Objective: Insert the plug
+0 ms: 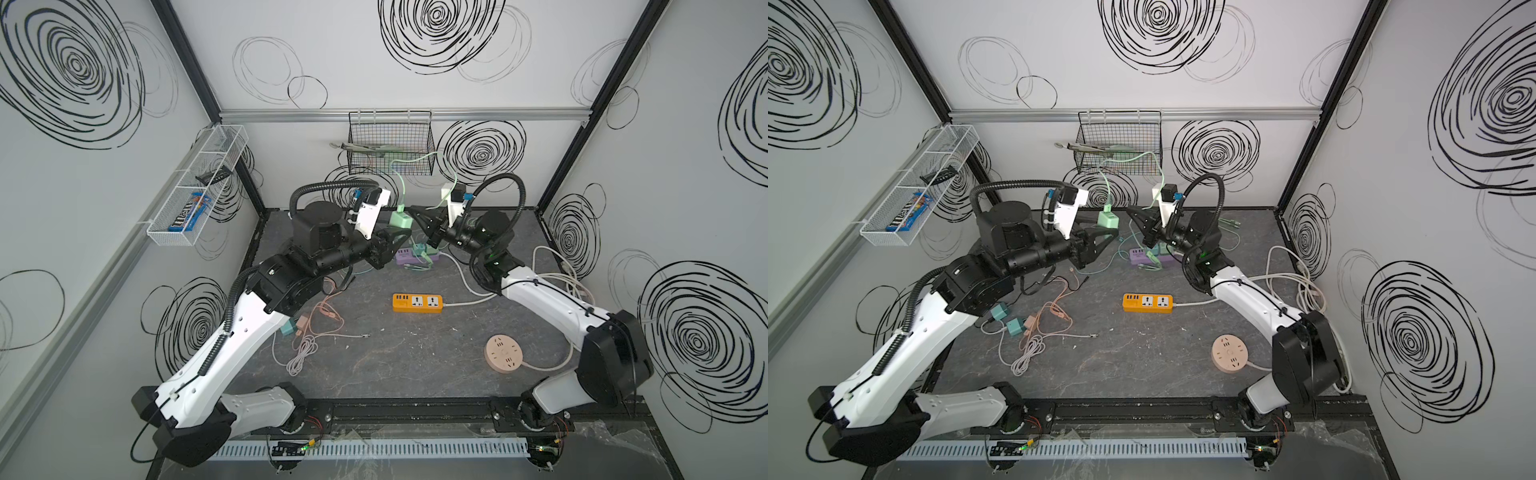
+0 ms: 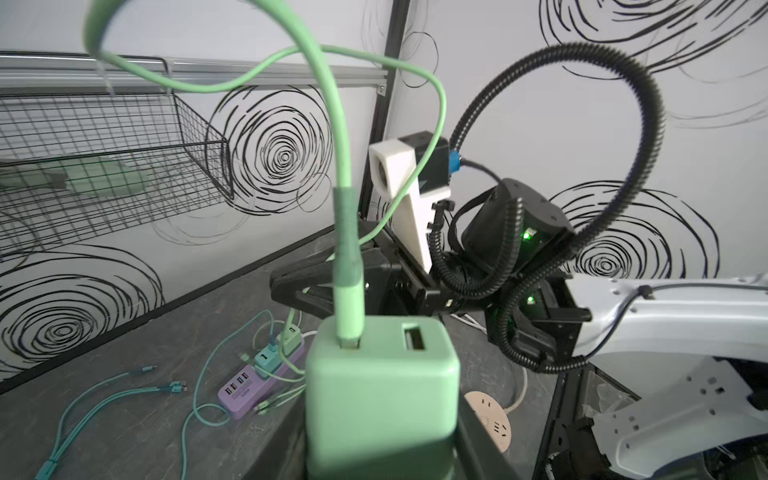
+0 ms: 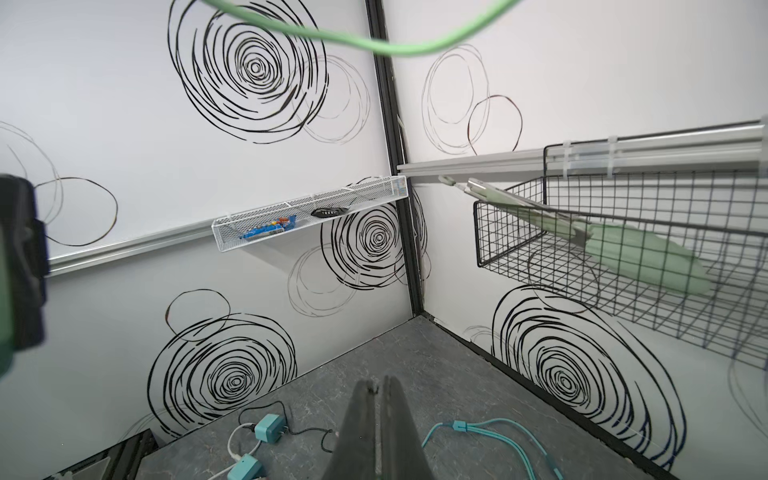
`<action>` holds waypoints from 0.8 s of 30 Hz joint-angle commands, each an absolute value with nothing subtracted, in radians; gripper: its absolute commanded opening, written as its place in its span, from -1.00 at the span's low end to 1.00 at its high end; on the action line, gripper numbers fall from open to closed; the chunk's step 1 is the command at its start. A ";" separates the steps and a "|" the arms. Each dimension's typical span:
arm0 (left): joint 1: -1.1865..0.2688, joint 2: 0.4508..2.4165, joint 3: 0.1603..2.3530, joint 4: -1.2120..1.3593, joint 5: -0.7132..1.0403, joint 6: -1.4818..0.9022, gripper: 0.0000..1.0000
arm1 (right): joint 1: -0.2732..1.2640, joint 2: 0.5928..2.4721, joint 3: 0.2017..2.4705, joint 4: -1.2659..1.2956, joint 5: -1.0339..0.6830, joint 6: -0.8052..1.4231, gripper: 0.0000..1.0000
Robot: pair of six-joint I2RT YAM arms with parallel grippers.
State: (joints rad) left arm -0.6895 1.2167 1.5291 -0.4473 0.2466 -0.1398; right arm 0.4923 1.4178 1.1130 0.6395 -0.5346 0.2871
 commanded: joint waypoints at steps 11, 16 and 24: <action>-0.830 1.389 1.686 -0.418 0.256 -0.038 -1.00 | 0.205 1.079 1.046 0.351 -0.502 0.161 -1.00; -0.840 1.491 1.784 -0.417 0.309 -0.076 -1.00 | 0.037 1.168 1.096 0.357 -0.518 0.136 -1.00; -0.872 1.654 1.905 -0.356 0.331 -0.044 -1.00 | -0.211 1.422 1.351 0.285 -0.582 0.039 -1.00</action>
